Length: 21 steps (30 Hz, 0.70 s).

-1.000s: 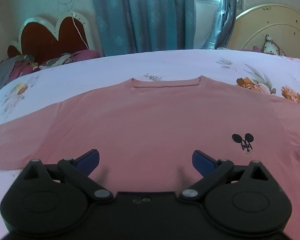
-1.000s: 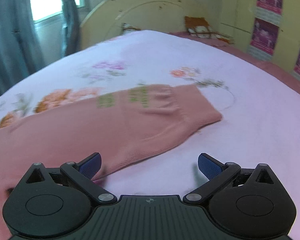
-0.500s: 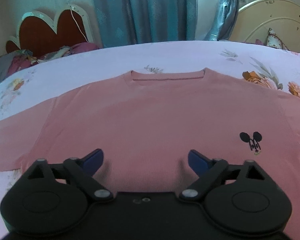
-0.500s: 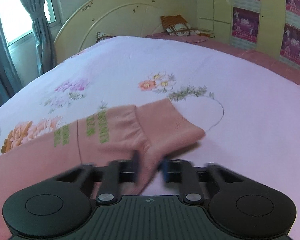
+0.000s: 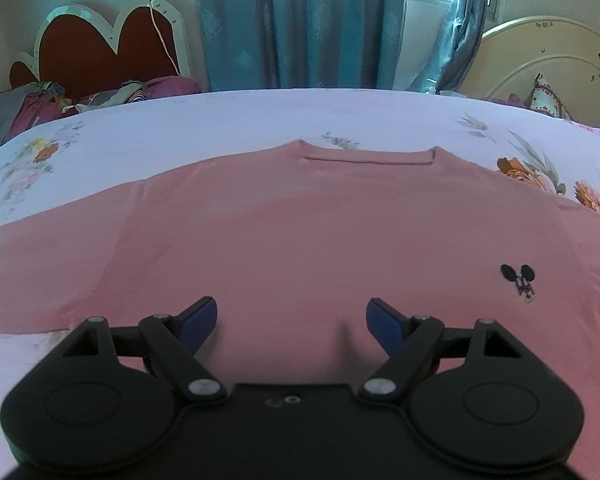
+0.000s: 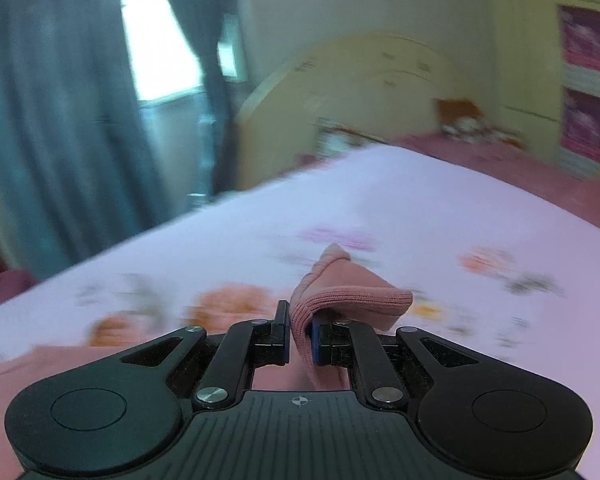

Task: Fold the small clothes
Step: 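Fold the held sleeve across the sweatshirt chest with the right tool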

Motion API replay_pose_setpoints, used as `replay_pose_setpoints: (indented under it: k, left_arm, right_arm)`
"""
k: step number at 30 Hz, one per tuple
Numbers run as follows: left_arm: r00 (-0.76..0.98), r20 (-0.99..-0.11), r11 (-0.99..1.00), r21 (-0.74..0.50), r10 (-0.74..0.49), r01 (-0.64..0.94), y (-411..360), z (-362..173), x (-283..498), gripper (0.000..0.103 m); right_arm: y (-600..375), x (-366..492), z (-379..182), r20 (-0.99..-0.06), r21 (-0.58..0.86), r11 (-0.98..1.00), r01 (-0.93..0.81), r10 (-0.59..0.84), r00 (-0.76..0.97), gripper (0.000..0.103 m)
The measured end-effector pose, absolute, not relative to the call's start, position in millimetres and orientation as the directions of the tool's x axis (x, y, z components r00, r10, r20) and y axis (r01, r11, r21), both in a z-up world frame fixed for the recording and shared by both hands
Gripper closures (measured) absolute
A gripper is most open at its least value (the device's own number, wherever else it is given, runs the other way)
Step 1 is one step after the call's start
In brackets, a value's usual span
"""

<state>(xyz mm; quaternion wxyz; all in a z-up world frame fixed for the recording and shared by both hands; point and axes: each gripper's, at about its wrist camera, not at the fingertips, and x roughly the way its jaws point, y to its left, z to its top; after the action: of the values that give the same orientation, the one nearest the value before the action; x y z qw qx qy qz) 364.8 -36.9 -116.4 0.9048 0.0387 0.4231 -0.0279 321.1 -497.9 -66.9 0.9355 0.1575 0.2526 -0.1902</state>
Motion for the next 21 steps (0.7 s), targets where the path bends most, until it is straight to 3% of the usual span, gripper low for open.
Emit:
replay_pose_setpoints:
  k: [6,12,18,19,20,21]
  left_arm:
    - [0.65,-0.76,0.997,0.043,-0.008,0.063,3,-113,362,0.022]
    - [0.65,-0.76,0.998,0.037,-0.009,0.057,25,-114,365,0.019]
    - [0.658,-0.749,0.994,-0.008,-0.08,0.111,24,-117,367,0.019]
    - [0.657,-0.748,0.992,-0.014,-0.094,0.126,21,-118,368,0.019]
    - [0.654,-0.748,0.99,-0.022,-0.111,0.142,17,-119,369,0.019]
    - [0.65,-0.749,0.987,-0.031,-0.129,0.16,11,-120,370,0.019]
  right_arm:
    - [-372,364,-61,-0.518,0.233,0.952,0.199,-0.052,0.854,0.094]
    - [-260,394,-100,-0.594,0.268,0.963,0.026,0.144,0.791,0.094]
    - [-224,400,-133,-0.668,0.269,0.963,-0.012,0.195,0.718,0.093]
    - [-224,400,-134,-0.676,0.272,0.962,-0.025,0.209,0.707,0.084]
    - [-226,400,-134,-0.671,0.288,0.957,-0.038,0.23,0.705,0.064]
    - [-231,394,-132,-0.659,0.302,0.952,-0.047,0.244,0.712,0.053]
